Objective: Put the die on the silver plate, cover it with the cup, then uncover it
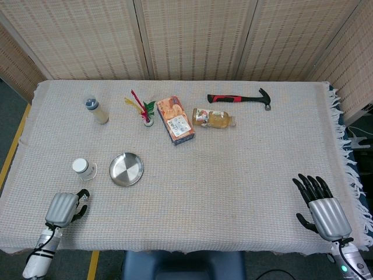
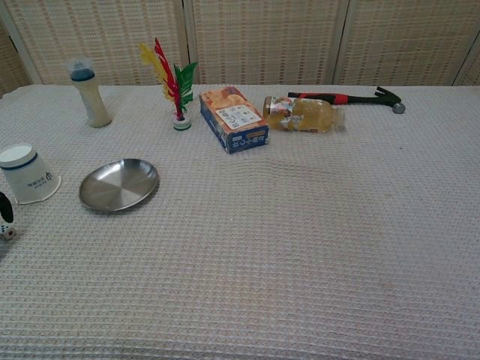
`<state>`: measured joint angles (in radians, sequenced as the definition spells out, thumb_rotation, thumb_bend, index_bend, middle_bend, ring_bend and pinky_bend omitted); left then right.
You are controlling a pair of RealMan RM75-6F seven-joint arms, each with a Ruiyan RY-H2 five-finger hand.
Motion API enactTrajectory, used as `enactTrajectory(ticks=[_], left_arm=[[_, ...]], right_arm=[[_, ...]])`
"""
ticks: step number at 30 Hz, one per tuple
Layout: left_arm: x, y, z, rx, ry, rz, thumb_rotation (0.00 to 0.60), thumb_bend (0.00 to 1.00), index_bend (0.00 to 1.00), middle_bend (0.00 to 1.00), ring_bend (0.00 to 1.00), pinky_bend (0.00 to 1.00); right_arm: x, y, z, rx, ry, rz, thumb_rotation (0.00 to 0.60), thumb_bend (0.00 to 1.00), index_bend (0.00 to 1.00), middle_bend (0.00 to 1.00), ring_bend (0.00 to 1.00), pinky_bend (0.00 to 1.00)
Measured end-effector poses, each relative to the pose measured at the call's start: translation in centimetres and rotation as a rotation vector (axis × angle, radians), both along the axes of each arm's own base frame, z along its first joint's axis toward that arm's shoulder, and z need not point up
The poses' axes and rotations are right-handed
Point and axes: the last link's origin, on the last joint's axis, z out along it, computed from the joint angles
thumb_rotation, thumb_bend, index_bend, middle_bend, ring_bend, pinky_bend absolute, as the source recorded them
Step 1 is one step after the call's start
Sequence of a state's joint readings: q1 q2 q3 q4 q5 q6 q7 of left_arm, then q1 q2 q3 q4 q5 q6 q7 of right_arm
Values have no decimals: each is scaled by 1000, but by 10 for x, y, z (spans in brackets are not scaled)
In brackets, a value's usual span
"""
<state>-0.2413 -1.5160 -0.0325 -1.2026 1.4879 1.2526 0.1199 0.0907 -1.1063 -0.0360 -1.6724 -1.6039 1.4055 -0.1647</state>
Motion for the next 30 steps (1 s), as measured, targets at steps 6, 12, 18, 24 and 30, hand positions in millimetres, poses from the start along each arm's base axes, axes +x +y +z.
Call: enactTrajectory(ticks=[6,12,18,24,30], left_arm=[[-9,6,-5,6,43,21,600,378,406,1000,1000,1000],[-13,10,-7,14,53,49,600,377,405,1000,1000,1000],[-15,14,-9,10,55,50,600,378,425,1000,1000,1000],[-15,18,-12,7,42,50,600,377,479,1000,1000,1000],[-14,22,-14,10,28,53,600,377,551,1000,1000,1000]], right_arm=[[-1,-1,0,-2,2,-3,600,179,0,0,0,0],[-2,-1,-1,2,6,-12,600,179,0,0,0,0],[-3,-3,-2,5,11,-22,600,180,0,0,0,0],[-3,-3,-2,5,13,-24,600,180,0,0,0,0],[-3,-4,-3,3,15,-26,600,180,0,0,0,0]])
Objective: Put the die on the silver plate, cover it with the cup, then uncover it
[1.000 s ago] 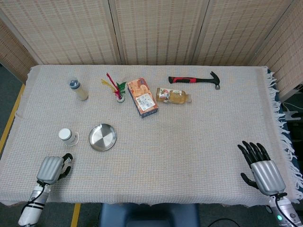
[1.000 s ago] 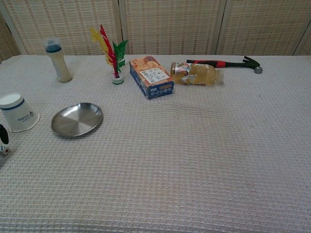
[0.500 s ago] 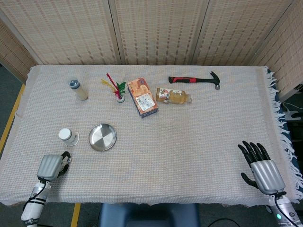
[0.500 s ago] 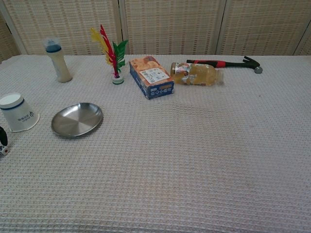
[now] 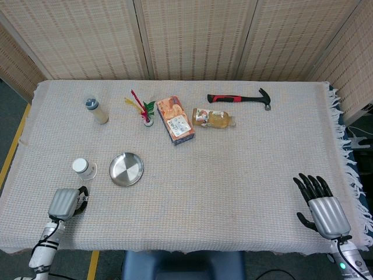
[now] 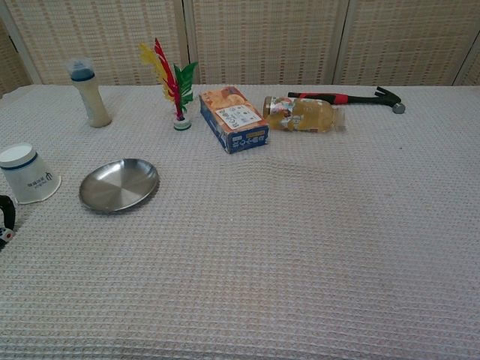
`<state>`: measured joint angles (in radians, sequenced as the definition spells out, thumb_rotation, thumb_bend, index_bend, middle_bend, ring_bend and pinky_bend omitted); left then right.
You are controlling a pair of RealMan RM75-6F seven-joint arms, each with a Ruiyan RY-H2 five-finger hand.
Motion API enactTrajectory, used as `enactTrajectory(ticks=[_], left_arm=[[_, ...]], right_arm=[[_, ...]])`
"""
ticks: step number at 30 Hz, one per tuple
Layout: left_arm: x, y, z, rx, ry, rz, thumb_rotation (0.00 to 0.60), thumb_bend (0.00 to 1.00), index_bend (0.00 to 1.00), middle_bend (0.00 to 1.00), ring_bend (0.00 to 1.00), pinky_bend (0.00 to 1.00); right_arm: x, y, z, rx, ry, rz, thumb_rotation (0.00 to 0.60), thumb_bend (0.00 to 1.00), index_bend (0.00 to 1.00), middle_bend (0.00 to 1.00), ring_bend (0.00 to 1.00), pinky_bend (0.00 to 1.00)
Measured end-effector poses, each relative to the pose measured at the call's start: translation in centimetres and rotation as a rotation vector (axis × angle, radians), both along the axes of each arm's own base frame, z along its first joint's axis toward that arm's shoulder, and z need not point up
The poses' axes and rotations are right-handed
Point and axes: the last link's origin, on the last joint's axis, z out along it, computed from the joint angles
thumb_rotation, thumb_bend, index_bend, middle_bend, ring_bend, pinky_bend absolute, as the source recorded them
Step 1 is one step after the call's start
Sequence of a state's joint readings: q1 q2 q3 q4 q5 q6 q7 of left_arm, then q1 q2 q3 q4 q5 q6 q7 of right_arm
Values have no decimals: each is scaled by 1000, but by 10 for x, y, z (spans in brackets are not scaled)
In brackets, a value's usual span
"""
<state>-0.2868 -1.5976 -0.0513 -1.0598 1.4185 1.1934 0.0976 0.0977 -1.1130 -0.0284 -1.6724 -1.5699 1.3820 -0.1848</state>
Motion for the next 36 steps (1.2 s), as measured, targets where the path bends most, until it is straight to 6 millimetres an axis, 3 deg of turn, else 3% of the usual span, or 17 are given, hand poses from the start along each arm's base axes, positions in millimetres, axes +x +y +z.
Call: enactTrajectory(ticks=[6,12,18,22,30,33,36], left_arm=[[6,2,4,30,-15,-19,600,378,570,1000,1000,1000],[31,15,5,37,-68,-85,600,377,565,1000,1000,1000],[62,50,-6,-5,-139,-110,600,377,565,1000,1000,1000],[87,87,-20,-26,-158,-110,600,376,565,1000,1000,1000],[106,122,-38,-9,-109,-109,600,376,555,1000,1000,1000],[107,123,-43,-22,-97,-108,600,374,481,1000,1000,1000],[109,123,-44,-26,-90,-115,600,376,318,1000,1000,1000]], right_arm=[[0,0,-1,3,1,0,600,180,0,0,0,0],[0,-1,-4,13,4,-2,600,180,0,0,0,0],[-1,-2,-7,24,8,-8,600,179,0,0,0,0],[-2,-3,-6,21,7,-15,600,180,0,0,0,0],[-8,-7,-5,23,11,-35,600,180,0,0,0,0],[-9,-8,-5,23,10,-40,600,180,0,0,0,0],[-9,-9,-5,27,9,-42,600,179,0,0,0,0]])
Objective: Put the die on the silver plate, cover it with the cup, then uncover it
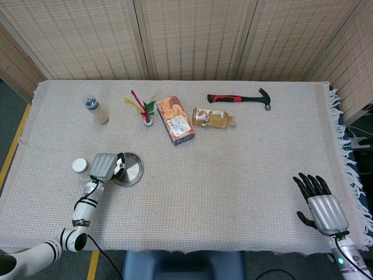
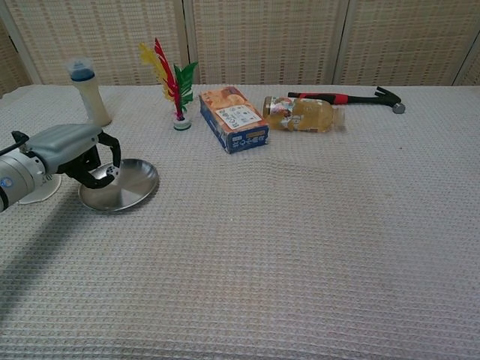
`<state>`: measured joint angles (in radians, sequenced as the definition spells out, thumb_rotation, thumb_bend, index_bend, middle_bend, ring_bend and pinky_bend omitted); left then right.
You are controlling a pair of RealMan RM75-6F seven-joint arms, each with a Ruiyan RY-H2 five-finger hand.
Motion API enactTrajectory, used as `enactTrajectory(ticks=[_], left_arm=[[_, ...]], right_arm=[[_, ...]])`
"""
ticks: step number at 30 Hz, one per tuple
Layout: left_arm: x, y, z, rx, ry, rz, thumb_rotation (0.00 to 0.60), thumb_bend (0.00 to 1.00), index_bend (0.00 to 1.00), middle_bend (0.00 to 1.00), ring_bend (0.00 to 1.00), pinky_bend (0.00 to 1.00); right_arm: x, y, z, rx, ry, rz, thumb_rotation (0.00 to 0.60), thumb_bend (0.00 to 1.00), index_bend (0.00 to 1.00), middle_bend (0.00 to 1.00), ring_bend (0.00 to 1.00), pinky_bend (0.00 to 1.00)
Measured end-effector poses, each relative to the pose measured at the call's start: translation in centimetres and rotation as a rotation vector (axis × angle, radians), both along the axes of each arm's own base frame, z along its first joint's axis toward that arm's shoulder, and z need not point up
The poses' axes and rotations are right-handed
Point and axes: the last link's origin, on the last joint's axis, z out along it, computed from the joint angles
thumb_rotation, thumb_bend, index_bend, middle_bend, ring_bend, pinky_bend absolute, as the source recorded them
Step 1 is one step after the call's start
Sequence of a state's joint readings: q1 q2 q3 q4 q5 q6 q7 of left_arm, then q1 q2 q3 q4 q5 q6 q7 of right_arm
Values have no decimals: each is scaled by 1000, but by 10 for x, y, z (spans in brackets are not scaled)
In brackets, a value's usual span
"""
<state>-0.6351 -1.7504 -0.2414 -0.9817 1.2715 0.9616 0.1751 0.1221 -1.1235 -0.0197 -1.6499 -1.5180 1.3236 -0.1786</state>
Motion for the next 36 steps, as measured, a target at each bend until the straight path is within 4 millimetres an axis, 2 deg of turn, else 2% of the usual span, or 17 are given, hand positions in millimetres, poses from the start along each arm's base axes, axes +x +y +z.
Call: enactTrajectory(ticks=[3,6,8,12,13,15,17,20,22,24,26,27,28,29,31,33,36], left_arm=[[2,-1,1,-4,-2,-6,600,374,135,1000,1000,1000],[3,-2,4,-9,-2,-9,600,377,62,1000,1000,1000],[5,-4,6,-11,-6,-14,600,375,45,1000,1000,1000],[9,-11,16,4,-26,-38,600,371,104,989,1000,1000],[10,-14,21,19,-34,-48,600,370,125,933,996,1000],[10,-20,32,52,-44,-61,600,367,144,682,964,1000],[5,-27,50,102,-43,-67,600,365,136,349,828,994],[-7,-38,76,142,-12,-52,600,360,79,94,484,842],[-17,-45,91,146,13,-32,600,357,30,19,344,726],[-27,-52,100,142,31,-7,600,356,1,0,92,480],[-37,-56,105,129,52,30,600,354,0,0,1,326],[-40,-56,106,119,58,44,600,354,0,0,0,289],[-44,-56,106,103,63,63,600,354,0,0,0,284],[-47,-56,105,90,64,79,600,354,3,0,4,331],[-56,-54,105,70,71,118,600,355,20,4,43,453],[-62,-52,107,74,85,133,600,356,57,28,149,619],[-69,-48,107,96,118,139,600,357,102,63,168,650]], right_arm=[[1,1,1,-2,-1,1,600,180,0,0,0,0],[1,2,0,0,-2,4,600,180,0,0,0,0],[2,2,0,1,-2,6,600,180,0,0,0,0],[3,3,0,2,-2,10,600,179,0,0,0,0],[3,3,0,2,-2,12,600,179,0,0,0,0],[4,4,0,0,-2,17,600,180,0,0,0,0],[4,5,1,0,-4,20,600,179,0,0,0,0],[5,6,1,0,-6,26,600,180,0,0,0,0],[6,7,1,2,-7,29,600,180,0,0,0,0],[6,8,0,5,-7,30,600,180,0,0,0,0],[7,9,0,8,-8,32,600,180,0,0,0,0],[8,10,-1,9,-9,33,600,180,0,0,0,0],[8,10,-1,9,-10,33,600,180,0,0,0,0],[9,10,-1,8,-10,34,600,180,0,0,0,0],[9,11,-1,8,-10,33,600,180,0,0,0,0],[9,11,-1,7,-9,31,600,180,0,0,0,0],[8,10,-2,10,-6,26,600,180,0,0,0,0]])
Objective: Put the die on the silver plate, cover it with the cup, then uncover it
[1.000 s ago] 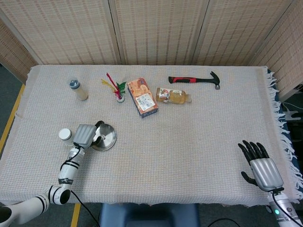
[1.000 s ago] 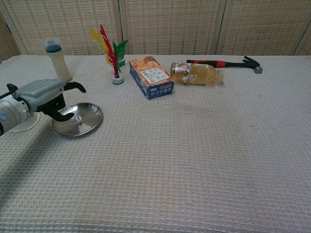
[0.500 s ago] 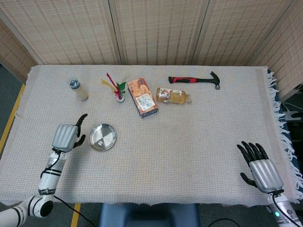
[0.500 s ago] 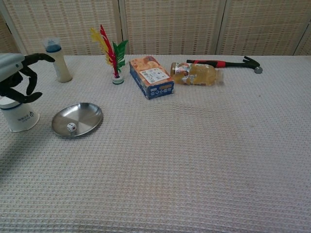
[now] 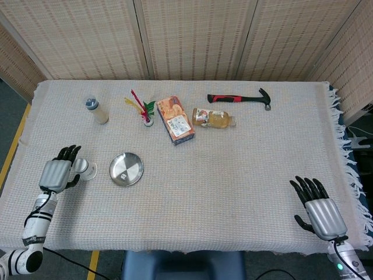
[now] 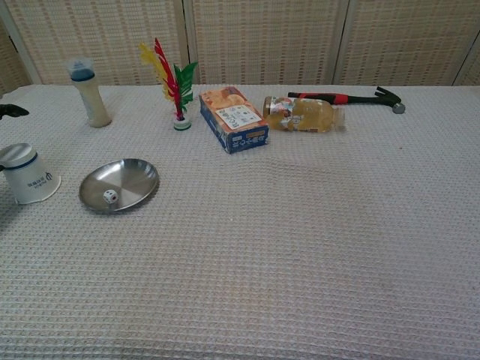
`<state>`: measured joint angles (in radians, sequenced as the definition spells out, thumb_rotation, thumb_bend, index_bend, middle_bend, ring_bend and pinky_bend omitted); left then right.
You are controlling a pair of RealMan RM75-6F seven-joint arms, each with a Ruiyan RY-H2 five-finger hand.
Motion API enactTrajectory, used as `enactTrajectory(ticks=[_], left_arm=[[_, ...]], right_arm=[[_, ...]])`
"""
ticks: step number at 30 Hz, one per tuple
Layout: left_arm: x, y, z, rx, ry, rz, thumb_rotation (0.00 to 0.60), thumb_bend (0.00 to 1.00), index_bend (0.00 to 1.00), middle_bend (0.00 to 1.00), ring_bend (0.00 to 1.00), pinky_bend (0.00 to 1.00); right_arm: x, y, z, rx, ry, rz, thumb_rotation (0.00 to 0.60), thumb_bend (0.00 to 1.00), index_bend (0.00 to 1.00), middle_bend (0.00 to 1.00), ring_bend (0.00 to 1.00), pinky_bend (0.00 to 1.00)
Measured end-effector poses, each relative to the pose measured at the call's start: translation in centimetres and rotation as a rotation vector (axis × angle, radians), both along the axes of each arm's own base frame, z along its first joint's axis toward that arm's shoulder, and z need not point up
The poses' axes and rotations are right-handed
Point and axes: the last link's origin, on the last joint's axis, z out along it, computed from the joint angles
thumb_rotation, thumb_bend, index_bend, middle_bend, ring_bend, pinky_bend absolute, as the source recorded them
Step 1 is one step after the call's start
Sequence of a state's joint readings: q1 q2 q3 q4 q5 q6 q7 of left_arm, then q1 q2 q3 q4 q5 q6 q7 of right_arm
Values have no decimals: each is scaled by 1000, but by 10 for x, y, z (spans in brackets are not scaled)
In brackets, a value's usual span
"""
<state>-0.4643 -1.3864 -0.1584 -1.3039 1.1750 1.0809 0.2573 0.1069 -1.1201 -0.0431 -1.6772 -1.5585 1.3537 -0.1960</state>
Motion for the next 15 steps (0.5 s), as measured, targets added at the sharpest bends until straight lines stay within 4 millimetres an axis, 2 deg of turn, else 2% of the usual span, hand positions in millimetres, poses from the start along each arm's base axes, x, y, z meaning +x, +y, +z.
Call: enactTrajectory(ticks=[3,6,15], left_arm=[[-2,2,-5,4,6,2,600,355,141,127,163,613],[-2,4,-6,4,-1,-1,600,359,210,214,227,617],[-4,9,-12,2,14,-5,600,365,277,272,288,635]], right_arm=[[-1,-1,0,1,2,-4,600,180,0,0,0,0],[-1,-1,0,2,3,-7,600,180,0,0,0,0],[-2,-2,0,0,5,-12,600,179,0,0,0,0]])
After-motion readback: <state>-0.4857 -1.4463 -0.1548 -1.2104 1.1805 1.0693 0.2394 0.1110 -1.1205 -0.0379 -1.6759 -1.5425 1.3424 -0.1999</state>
